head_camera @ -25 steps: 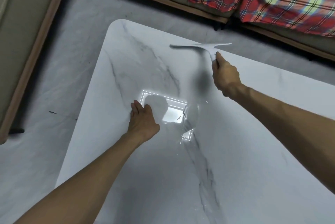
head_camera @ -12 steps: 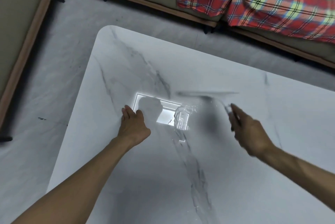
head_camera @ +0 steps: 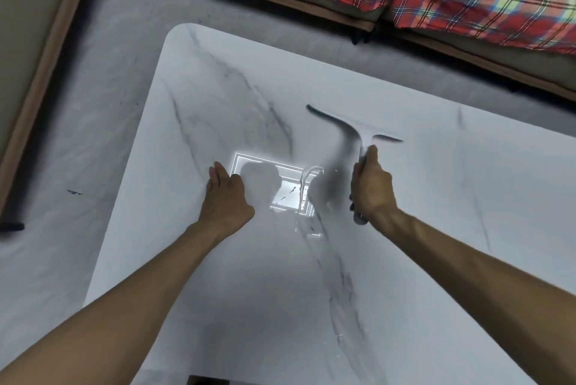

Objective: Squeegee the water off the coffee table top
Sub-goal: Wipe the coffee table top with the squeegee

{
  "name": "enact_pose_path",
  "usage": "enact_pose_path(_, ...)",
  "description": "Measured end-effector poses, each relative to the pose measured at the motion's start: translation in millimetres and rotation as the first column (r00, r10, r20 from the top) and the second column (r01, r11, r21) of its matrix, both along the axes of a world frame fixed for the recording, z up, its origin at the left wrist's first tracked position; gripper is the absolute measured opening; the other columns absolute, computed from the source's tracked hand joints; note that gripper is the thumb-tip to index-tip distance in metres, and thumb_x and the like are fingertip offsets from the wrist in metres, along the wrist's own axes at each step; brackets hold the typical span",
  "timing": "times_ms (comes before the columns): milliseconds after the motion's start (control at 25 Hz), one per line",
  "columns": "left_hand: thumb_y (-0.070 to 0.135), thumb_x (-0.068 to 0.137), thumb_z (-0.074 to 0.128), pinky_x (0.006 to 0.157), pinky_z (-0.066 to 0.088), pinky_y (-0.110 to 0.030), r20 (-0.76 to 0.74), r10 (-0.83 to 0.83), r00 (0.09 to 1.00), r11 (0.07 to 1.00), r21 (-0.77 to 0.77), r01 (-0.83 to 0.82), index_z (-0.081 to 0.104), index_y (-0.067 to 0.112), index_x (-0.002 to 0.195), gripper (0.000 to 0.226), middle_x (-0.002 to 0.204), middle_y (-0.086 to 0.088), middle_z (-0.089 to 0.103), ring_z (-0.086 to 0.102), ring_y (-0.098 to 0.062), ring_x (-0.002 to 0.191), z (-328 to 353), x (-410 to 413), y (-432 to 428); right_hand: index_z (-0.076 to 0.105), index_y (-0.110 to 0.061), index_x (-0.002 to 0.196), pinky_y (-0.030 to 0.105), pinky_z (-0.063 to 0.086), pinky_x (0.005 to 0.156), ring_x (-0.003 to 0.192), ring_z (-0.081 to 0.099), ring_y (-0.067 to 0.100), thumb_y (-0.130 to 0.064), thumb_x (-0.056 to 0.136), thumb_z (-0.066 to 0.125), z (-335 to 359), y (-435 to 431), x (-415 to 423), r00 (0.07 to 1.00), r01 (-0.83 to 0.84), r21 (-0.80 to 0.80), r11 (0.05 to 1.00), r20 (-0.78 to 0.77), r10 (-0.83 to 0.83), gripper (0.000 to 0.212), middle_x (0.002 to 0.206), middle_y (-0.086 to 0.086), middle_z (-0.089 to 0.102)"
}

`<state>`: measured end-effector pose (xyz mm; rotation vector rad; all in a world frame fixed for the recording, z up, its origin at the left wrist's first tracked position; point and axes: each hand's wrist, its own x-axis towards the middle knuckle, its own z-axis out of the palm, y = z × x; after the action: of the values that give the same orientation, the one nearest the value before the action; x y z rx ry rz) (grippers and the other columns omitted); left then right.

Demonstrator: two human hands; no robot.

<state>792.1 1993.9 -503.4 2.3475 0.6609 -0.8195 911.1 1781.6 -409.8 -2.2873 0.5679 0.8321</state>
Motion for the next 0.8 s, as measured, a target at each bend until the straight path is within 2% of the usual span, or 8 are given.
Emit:
enact_pose_path(160, 0.013, 0.084, 0.056, 0.121, 0.010, -0.040, 0.155, -0.010, 0.988, 0.997, 0.079, -0.002, 0.050, 0.008, 0.111, 0.028, 0.157, -0.023, 0.010, 0.000, -0.033, 0.149, 5, -25, 1, 0.035, -0.042, 0.084, 0.022, 0.036, 0.036, 0.040, 0.048, 0.025, -0.046, 0.085, 0.025, 26, -22, -57, 0.983, -0.108, 0.019, 0.994, -0.148, 0.110, 0.011, 0.071, 0.012, 0.051)
enact_pose_path(240, 0.012, 0.085, 0.056, 0.119, 0.016, -0.042, 0.238, -0.011, 0.971, 0.991, 0.132, -0.021, 0.052, 0.007, 0.109, 0.026, 0.150, -0.023, 0.023, 0.012, -0.035, 0.146, 6, -43, -6, 0.043, -0.036, 0.106, 0.024, 0.038, 0.036, 0.039, 0.047, 0.024, -0.038, 0.092, 0.030, 26, -23, -40, 0.991, -0.105, 0.049, 0.993, -0.072, 0.109, 0.019, 0.070, 0.010, 0.052)
enact_pose_path(320, 0.012, 0.087, 0.055, 0.119, 0.018, -0.042, 0.248, 0.014, 0.969, 0.990, 0.135, -0.049, 0.053, 0.007, 0.111, 0.024, 0.150, -0.023, 0.024, 0.015, -0.036, 0.146, 6, -59, -15, 0.038, -0.028, 0.123, 0.024, 0.039, 0.037, 0.046, 0.048, 0.025, -0.027, 0.096, 0.027, 15, -15, 2, 0.994, -0.090, 0.036, 0.995, 0.058, 0.088, 0.030, 0.078, 0.013, 0.054)
enact_pose_path(440, 0.015, 0.089, 0.054, 0.110, 0.031, -0.039, 0.259, 0.040, 0.965, 0.987, 0.139, -0.078, 0.054, 0.007, 0.102, 0.016, 0.134, -0.022, 0.036, 0.036, -0.038, 0.130, 6, -74, -26, 0.039, -0.023, 0.115, 0.024, 0.038, 0.040, 0.051, 0.045, 0.025, -0.024, 0.095, 0.021, -2, 8, 61, 0.992, -0.036, 0.041, 0.999, 0.119, 0.031, 0.028, 0.091, 0.016, 0.051)
enact_pose_path(520, 0.015, 0.088, 0.053, 0.101, 0.035, -0.038, 0.280, 0.065, 0.958, 0.984, 0.142, -0.108, 0.053, 0.007, 0.098, 0.012, 0.125, -0.019, 0.039, 0.043, -0.036, 0.115, 5, -79, -29, 0.036, -0.026, 0.128, 0.025, 0.037, 0.040, 0.053, 0.045, 0.025, -0.021, 0.095, 0.022, -18, 13, 64, 0.982, -0.152, -0.006, 0.988, 0.111, 0.152, 0.036, 0.091, 0.015, 0.051)
enact_pose_path(600, 0.015, 0.090, 0.052, 0.107, 0.032, -0.038, 0.252, 0.063, 0.966, 0.983, 0.149, -0.103, 0.052, 0.006, 0.103, 0.016, 0.134, -0.022, 0.035, 0.038, -0.036, 0.124, 2, -84, -32, 0.027, -0.029, 0.136, 0.028, 0.038, 0.043, 0.058, 0.048, 0.028, -0.024, 0.096, 0.023, -28, 4, 37, 0.941, -0.301, -0.072, 0.951, 0.140, 0.308, 0.041, 0.087, 0.016, 0.053)
enact_pose_path(680, 0.016, 0.091, 0.049, 0.112, 0.026, -0.038, 0.196, 0.056, 0.979, 0.985, 0.147, -0.086, 0.050, 0.005, 0.109, 0.021, 0.144, -0.026, 0.028, 0.028, -0.037, 0.135, 1, -85, -36, 0.024, -0.032, 0.141, 0.034, 0.042, 0.053, 0.062, 0.052, 0.032, -0.028, 0.099, 0.026, -34, -21, -2, 0.842, -0.482, -0.157, 0.862, 0.187, 0.506, 0.042, 0.079, 0.012, 0.055)
enact_pose_path(800, 0.016, 0.089, 0.047, 0.107, 0.031, -0.038, 0.148, 0.030, 0.989, 0.986, 0.159, -0.054, 0.050, 0.005, 0.108, 0.023, 0.135, -0.026, 0.036, 0.036, -0.038, 0.127, 6, -82, -46, 0.022, -0.033, 0.150, 0.038, 0.046, 0.068, 0.071, 0.056, 0.033, -0.028, 0.102, 0.032, -31, -75, -49, 0.732, -0.623, -0.201, 0.756, 0.192, 0.654, 0.049, 0.080, 0.006, 0.058)
